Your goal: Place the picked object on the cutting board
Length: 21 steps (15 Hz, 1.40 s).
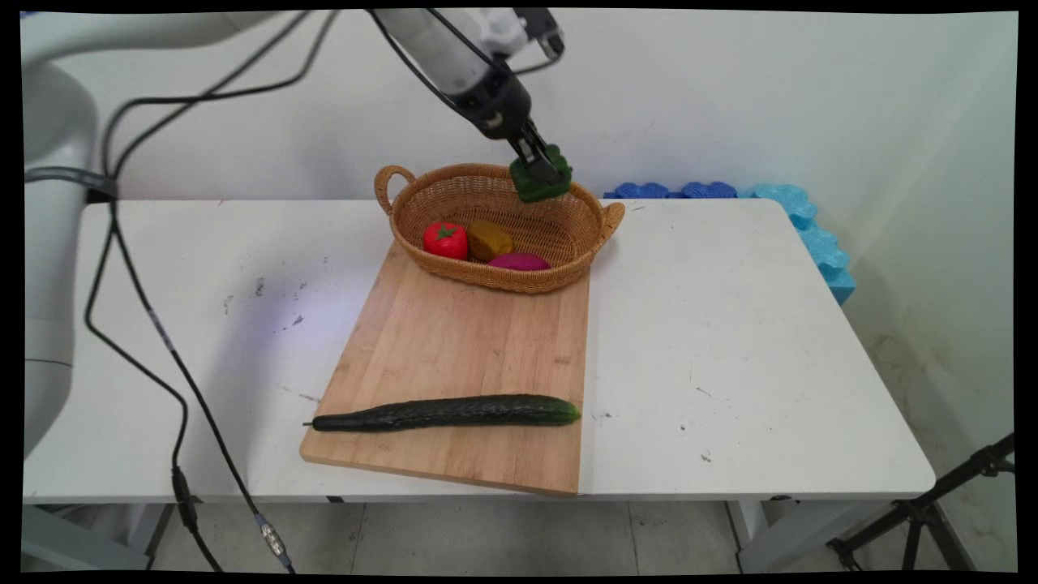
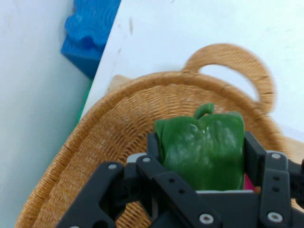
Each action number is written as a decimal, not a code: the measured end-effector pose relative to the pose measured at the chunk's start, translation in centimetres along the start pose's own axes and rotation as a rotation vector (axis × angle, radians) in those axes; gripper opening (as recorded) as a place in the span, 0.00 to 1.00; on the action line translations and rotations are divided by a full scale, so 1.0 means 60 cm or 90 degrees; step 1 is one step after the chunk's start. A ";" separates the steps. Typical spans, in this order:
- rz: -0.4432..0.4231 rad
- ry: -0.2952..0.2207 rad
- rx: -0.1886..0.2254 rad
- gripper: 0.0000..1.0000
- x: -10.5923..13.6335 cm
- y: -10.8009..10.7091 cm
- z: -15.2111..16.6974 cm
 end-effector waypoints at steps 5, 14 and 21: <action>0.026 0.034 -0.039 0.00 -0.046 0.045 -0.106; 0.071 0.034 -0.109 0.00 -0.171 0.143 -0.161; 0.099 0.024 -0.129 0.00 -0.228 0.198 -0.086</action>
